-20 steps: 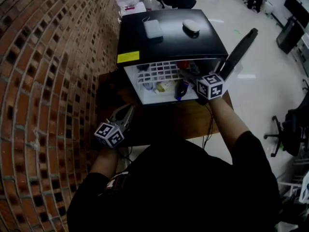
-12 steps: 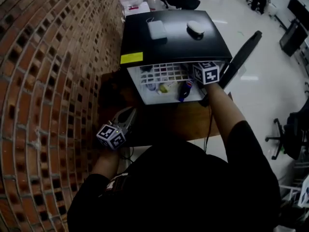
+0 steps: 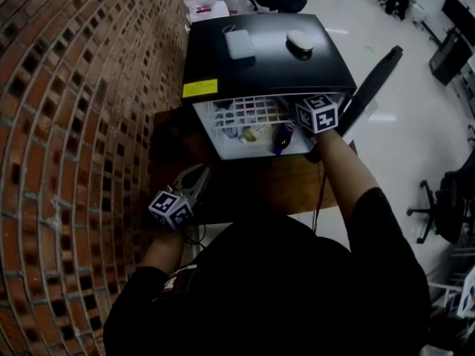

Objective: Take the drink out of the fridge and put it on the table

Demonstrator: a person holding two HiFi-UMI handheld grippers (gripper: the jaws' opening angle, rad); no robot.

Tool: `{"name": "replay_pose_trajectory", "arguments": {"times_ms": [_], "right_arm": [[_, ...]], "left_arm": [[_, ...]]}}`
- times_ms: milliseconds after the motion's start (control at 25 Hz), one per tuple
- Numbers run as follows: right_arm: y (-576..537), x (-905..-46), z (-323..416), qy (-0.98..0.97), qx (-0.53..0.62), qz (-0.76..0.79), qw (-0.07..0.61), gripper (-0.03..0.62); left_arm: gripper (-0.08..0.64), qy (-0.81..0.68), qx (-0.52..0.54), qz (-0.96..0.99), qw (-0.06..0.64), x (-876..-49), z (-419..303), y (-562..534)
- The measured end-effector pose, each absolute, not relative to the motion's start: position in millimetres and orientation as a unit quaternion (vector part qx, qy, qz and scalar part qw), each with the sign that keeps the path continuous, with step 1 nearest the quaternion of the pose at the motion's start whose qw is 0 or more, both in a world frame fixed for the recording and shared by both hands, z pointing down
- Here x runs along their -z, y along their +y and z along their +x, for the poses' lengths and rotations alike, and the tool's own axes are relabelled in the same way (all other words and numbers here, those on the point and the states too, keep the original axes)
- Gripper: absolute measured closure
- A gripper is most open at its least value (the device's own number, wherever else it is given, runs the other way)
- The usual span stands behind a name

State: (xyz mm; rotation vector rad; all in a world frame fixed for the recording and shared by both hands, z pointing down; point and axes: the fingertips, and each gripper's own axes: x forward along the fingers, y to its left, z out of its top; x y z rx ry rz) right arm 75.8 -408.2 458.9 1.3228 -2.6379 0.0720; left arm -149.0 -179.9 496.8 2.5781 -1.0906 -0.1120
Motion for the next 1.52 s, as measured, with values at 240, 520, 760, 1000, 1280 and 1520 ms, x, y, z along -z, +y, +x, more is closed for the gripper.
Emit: {"name": "replay_pose_trajectory", "arguments": {"times_ms": [240, 520, 760, 1000, 1280, 1520], "right_arm": [[-286.8, -439.2, 66.6, -0.932, 0.017, 0.356, 0.064, 0.265], [-207.9, -589.4, 99.8, -0.922, -0.064, 0.364, 0.117, 0.267], [-193.8, -694.0, 103.6, -0.905, -0.101, 0.362, 0.200, 0.267], [-190.3, -719.8, 101.3, -0.892, -0.123, 0.396, 0.180, 0.264], [-184.4, -659.6, 104.7, -0.913, -0.075, 0.363, 0.169, 0.173], [-234.5, -484.7, 131.2, -0.921, -0.083, 0.381, 0.018, 0.412]], "left_arm": [[0.565, -0.376, 0.028, 0.910, 0.173, -509.7, -149.8, -180.2], [0.565, -0.364, 0.017, 0.915, 0.170, -509.9, -140.5, -173.6], [0.565, -0.360, -0.011, 0.917, 0.173, -523.5, -143.4, -158.7], [0.565, -0.357, -0.029, 0.915, 0.184, -528.0, -140.8, -148.6], [0.565, -0.359, -0.008, 0.914, 0.189, -516.8, -134.0, -154.6], [0.565, -0.364, 0.029, 0.916, 0.164, -489.8, -126.4, -189.1]]}}
